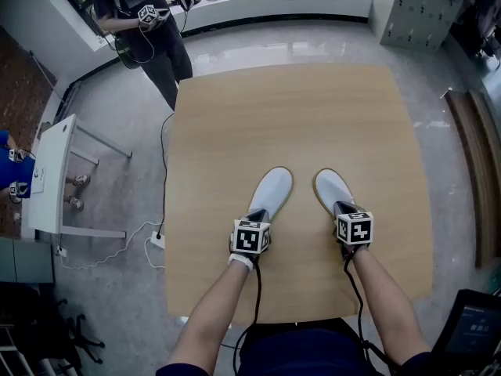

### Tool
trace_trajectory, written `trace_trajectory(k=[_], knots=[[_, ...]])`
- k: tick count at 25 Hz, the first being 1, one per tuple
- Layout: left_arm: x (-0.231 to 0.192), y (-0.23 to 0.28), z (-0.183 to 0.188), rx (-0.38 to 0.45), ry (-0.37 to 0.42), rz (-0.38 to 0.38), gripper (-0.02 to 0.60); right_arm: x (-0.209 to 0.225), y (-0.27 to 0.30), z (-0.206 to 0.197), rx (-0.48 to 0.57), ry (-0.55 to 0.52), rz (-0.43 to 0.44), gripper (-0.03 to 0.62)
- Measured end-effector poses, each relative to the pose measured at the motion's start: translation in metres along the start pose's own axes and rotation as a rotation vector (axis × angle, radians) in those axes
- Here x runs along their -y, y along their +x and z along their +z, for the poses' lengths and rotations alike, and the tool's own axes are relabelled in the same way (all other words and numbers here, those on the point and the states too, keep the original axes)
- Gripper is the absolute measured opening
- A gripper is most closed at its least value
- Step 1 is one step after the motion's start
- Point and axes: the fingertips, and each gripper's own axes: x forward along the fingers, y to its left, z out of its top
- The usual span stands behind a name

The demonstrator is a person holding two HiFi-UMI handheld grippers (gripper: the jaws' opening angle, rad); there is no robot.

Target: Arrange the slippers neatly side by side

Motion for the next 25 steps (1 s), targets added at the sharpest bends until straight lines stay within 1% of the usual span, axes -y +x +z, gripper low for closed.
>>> trace_trajectory(k=[5,8,10,13,14,16,18,23,25], knots=[[0.011,-0.015,-0.015,-0.006,-0.125,-0.035,0.003,-0.009,-0.01,-0.014,-0.005,0.049,0.013,0.008],[0.018,-0.018,-0.024,-0.009,-0.179,-0.05,0.003,-0.015,-0.014,-0.022,-0.007,0.089,0.014,0.008],[0.024,-0.021,-0.033,-0.017,-0.201,-0.059,0.003,-0.02,-0.017,-0.03,-0.011,0.119,0.02,0.008],[0.033,-0.026,-0.044,-0.019,-0.227,-0.078,0.003,-0.028,-0.02,-0.045,-0.029,0.199,0.04,0.008],[0.037,-0.025,-0.047,-0.017,-0.249,-0.095,0.003,-0.029,-0.02,-0.05,-0.035,0.232,0.05,0.008],[0.043,-0.024,-0.056,-0.015,-0.327,-0.134,0.003,-0.033,-0.023,-0.056,-0.039,0.302,0.072,0.008],[0.045,-0.026,-0.062,-0.013,-0.402,-0.156,0.003,-0.038,-0.025,-0.06,-0.039,0.36,0.089,0.008],[0.054,-0.031,-0.074,-0.006,-0.495,-0.171,0.003,-0.044,-0.031,-0.069,-0.022,0.481,0.107,0.008],[0.058,-0.033,-0.079,0.004,-0.551,-0.175,0.003,-0.047,-0.033,-0.073,-0.009,0.544,0.111,0.008]])
